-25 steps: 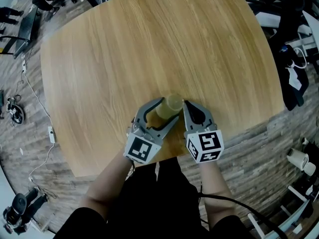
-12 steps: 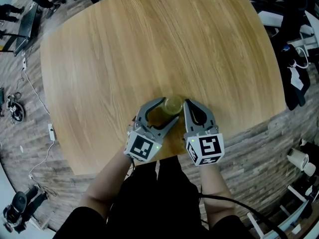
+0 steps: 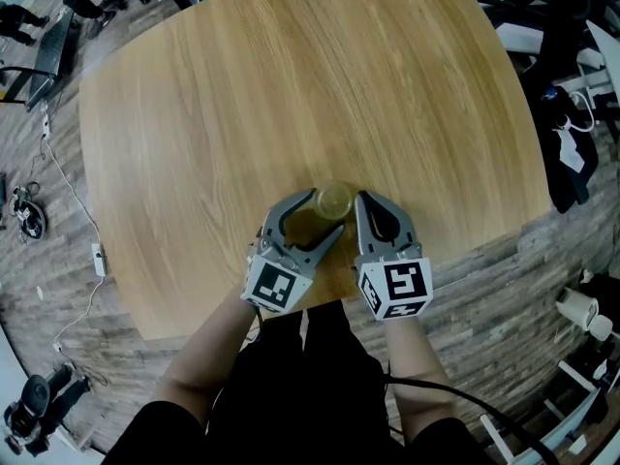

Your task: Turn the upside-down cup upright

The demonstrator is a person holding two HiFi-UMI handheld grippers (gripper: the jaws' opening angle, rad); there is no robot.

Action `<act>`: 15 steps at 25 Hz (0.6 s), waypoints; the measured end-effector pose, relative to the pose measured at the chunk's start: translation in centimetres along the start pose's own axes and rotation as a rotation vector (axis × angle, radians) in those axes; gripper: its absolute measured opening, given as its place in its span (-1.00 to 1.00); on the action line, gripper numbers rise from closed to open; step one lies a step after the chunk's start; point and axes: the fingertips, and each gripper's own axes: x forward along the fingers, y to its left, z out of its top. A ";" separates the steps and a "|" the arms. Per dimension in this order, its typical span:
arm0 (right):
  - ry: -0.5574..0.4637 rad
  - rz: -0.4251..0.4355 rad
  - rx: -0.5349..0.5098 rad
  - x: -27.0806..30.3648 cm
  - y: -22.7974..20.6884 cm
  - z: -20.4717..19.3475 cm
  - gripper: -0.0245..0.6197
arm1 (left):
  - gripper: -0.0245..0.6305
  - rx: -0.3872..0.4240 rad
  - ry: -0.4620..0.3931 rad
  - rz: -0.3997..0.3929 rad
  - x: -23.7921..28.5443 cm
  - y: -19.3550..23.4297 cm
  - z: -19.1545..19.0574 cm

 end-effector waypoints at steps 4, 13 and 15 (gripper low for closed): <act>-0.023 -0.015 -0.009 -1.4 -0.4 1.5 -0.88 | -0.07 0.029 -0.044 0.019 -1.3 0.0 2.2; -0.150 -0.004 -0.024 -8.1 4.4 9.6 -0.88 | -0.68 -0.056 -0.242 0.185 -9.4 1.5 14.1; -0.189 0.008 -0.040 -9.8 6.1 11.7 -0.88 | -0.84 -0.090 -0.284 0.214 -10.9 1.0 16.4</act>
